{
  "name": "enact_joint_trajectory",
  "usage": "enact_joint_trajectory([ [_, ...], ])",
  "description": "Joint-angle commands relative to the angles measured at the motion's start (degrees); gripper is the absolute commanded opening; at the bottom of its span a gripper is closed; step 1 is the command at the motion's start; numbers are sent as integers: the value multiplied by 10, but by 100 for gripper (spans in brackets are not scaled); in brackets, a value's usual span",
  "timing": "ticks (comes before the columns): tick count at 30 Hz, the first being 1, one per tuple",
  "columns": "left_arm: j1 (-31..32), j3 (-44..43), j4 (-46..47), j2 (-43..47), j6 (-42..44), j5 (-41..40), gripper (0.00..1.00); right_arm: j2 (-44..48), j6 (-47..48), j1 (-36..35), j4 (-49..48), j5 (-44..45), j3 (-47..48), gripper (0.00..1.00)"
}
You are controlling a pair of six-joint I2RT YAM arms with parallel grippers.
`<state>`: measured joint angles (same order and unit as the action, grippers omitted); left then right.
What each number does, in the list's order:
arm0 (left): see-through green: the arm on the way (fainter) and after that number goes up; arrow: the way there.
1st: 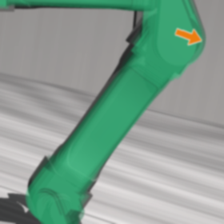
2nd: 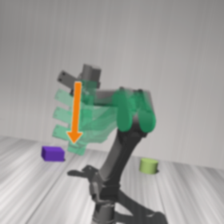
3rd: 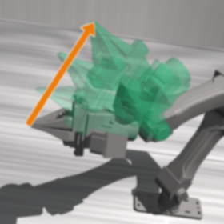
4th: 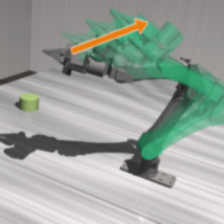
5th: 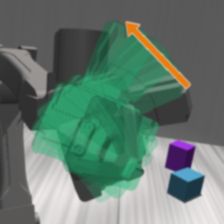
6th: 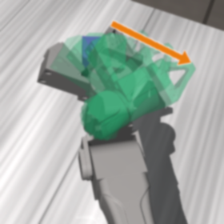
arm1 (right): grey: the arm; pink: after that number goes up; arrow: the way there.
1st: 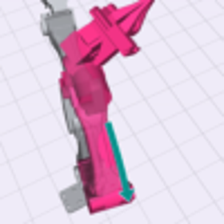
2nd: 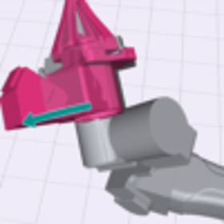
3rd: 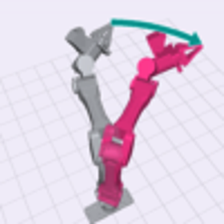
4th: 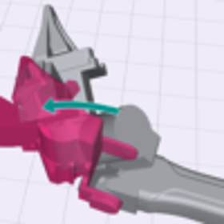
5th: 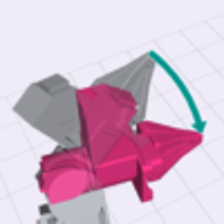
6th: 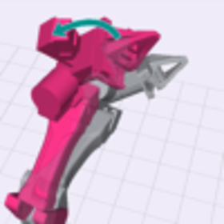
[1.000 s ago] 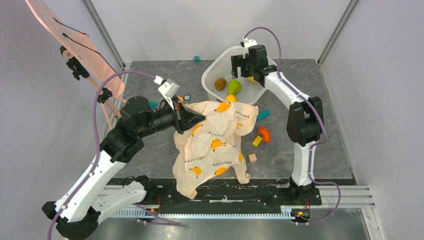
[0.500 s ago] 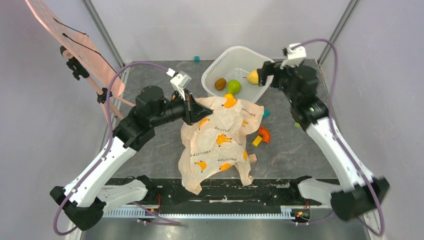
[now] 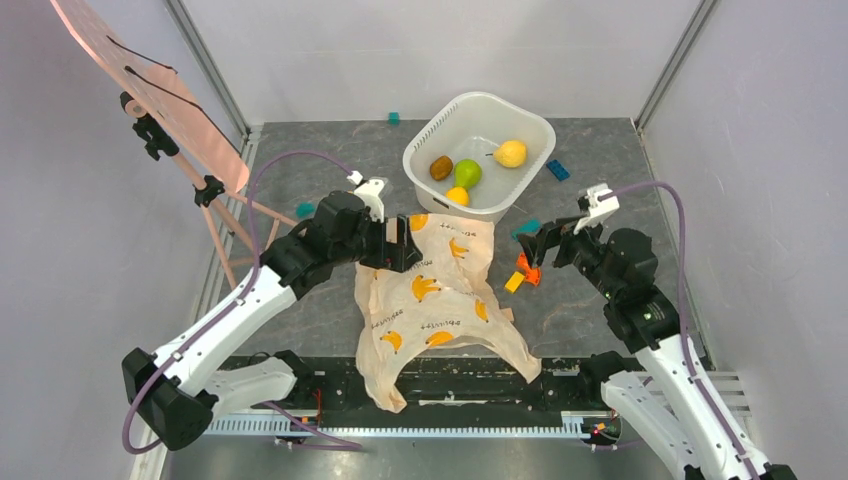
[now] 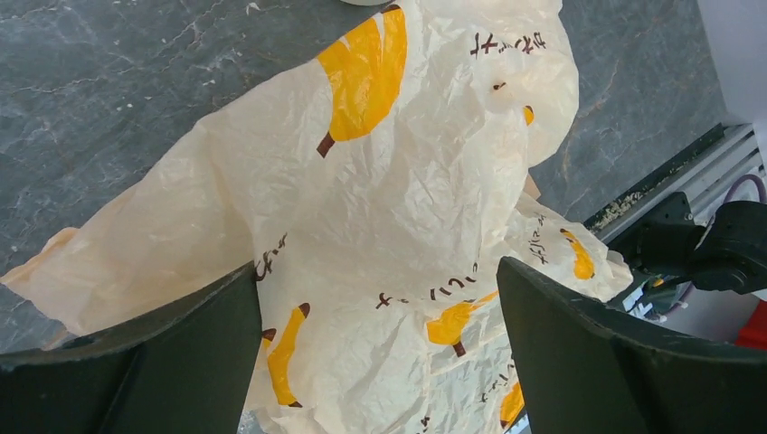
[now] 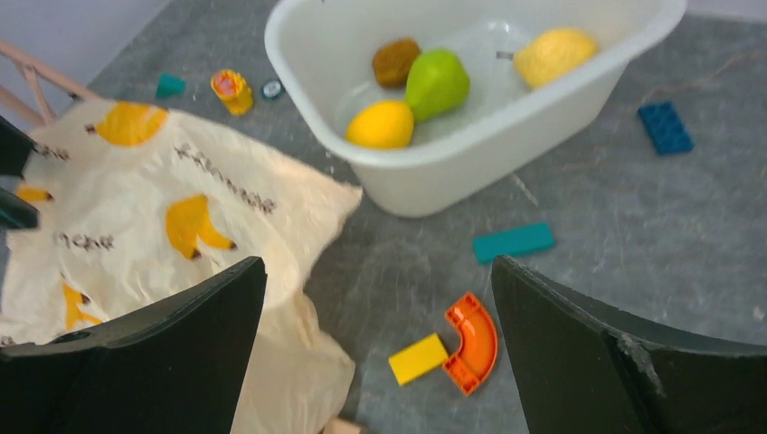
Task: Take the fake fruits out of the plastic bag
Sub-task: Place the plastic bag at the center of the board, then reset both arms
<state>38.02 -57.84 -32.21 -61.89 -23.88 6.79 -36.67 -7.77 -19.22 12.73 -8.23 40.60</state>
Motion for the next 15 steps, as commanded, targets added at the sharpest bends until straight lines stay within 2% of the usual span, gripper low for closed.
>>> enact_joint_trajectory([
  [1, 1, 4, -5, 37, -14, -40, 100, 41, -34, 1, 23, -2, -43, 98],
  [4, 1, 34, 5, 60, -27, -42, 100, 60, -43, 1, 30, 1, -80, 98],
  [11, 1, 109, 15, 125, -60, -26, 100, 92, -83, 1, -14, -73, -165, 98],
  [15, 2, 144, 18, 179, -85, -36, 100, 115, -108, 1, -26, -68, -205, 98],
])
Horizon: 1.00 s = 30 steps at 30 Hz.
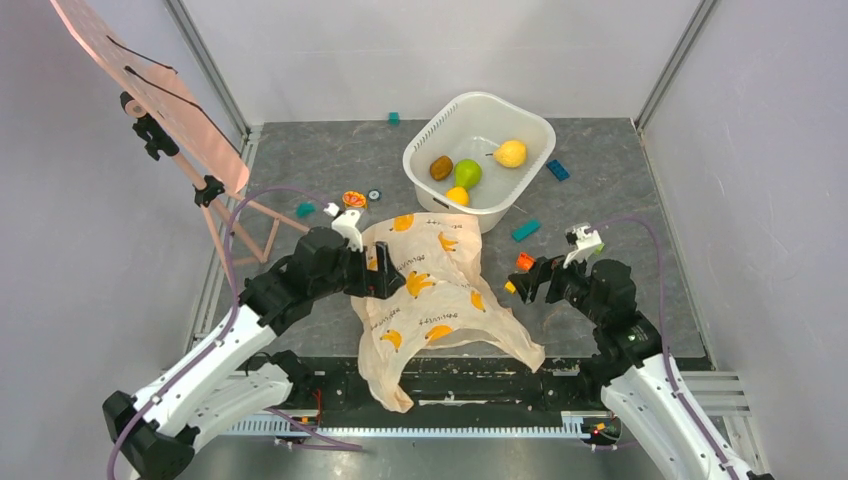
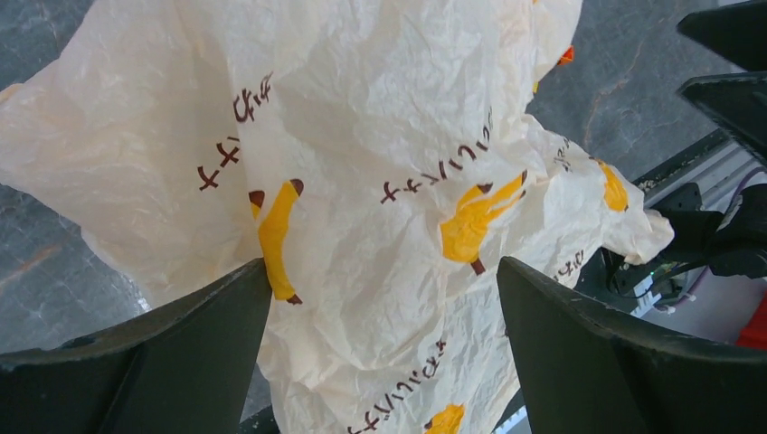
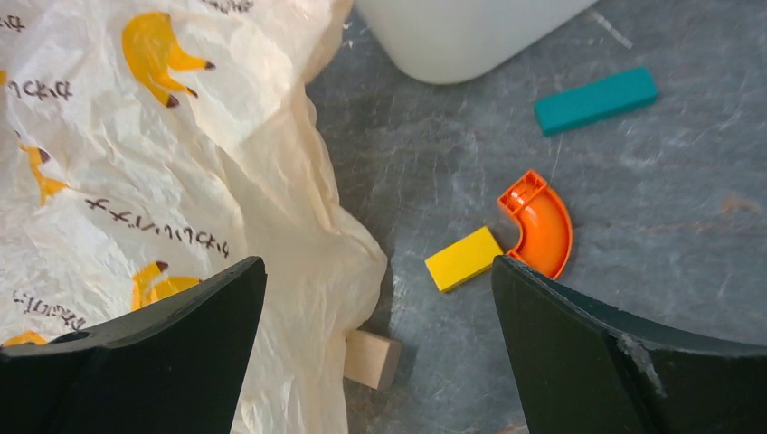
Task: Take the fake fruits out of the plastic bag
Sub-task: Reset both arms
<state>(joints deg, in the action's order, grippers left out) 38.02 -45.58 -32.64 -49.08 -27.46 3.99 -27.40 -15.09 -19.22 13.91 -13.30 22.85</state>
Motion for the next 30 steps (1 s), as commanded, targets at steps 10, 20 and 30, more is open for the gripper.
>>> enact_joint_trajectory([
  [10, 3, 118, -15, 154, -111, -115, 100, 93, -35, 1, 13, 105, -64, 98],
  [20, 2, 119, -19, 130, -107, -149, 100, 115, -37, 1, 38, 158, -70, 98],
  [30, 2, 127, -24, 136, -109, -170, 100, 100, -36, 0, 38, 158, -72, 98],
])
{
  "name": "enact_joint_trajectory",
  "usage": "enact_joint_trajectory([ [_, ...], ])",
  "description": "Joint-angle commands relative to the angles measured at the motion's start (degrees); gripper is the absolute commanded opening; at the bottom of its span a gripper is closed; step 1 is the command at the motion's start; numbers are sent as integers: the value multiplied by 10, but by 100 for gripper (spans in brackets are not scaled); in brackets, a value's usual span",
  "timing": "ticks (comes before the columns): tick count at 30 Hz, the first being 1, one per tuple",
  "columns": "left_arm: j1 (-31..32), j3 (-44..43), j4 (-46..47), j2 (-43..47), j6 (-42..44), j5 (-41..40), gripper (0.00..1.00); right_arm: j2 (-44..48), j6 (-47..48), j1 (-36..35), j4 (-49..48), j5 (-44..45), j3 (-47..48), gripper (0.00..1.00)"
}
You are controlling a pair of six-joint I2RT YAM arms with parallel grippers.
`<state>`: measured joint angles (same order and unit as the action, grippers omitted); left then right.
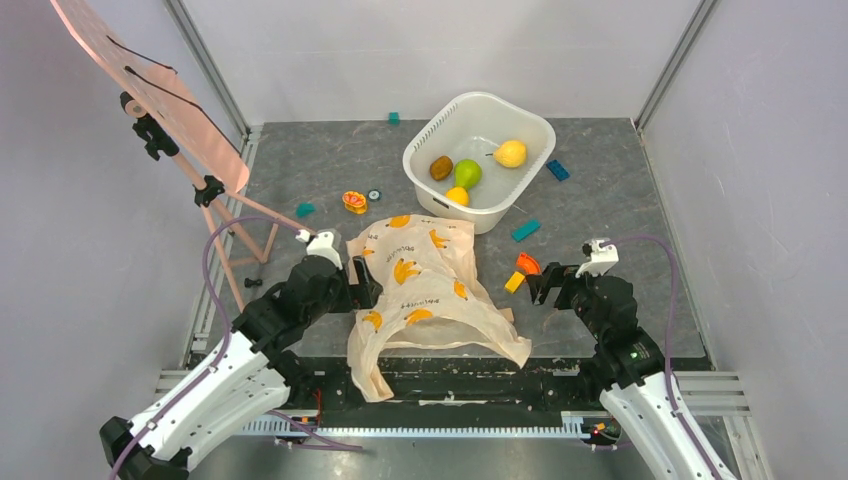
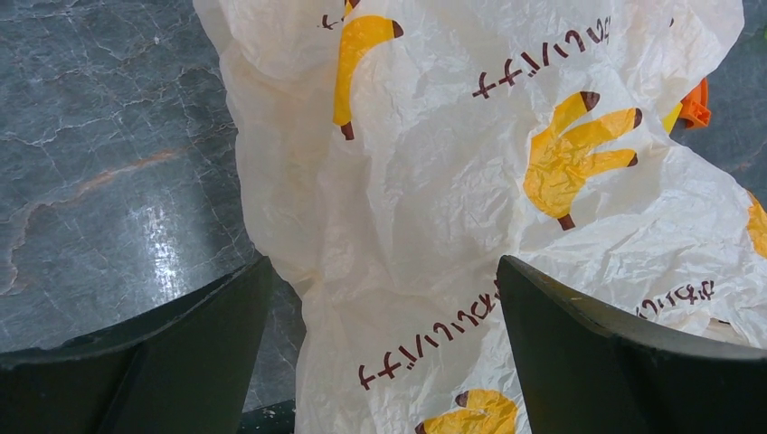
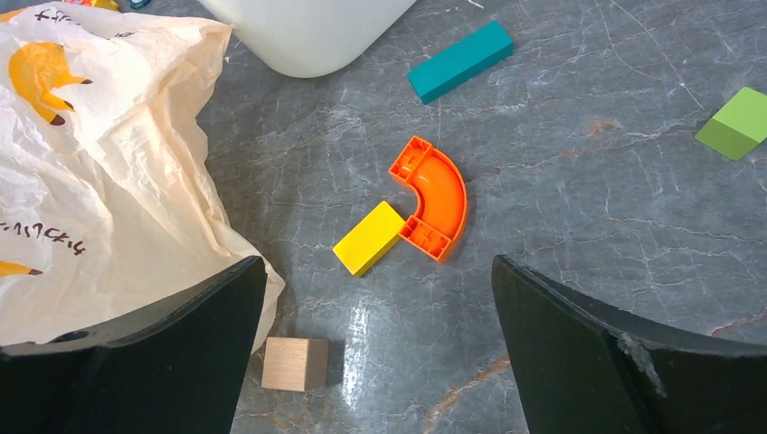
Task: Take the fake fruits out of the plastic bag
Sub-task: Reset both arms
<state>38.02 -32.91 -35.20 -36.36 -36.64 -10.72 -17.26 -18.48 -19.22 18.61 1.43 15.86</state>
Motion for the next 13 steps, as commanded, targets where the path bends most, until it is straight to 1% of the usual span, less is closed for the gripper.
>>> enact_joint_trajectory([
  [1, 3, 1, 2, 10, -16, -23, 100, -2, -2, 1, -10, 11, -3, 98],
  [10, 2, 2, 5, 17, -5, -36, 100, -4, -3, 0, -10, 9, -5, 98],
  [13, 2, -5, 1, 6, -3, -37, 100, -7, -4, 1, -10, 9, -5, 98],
])
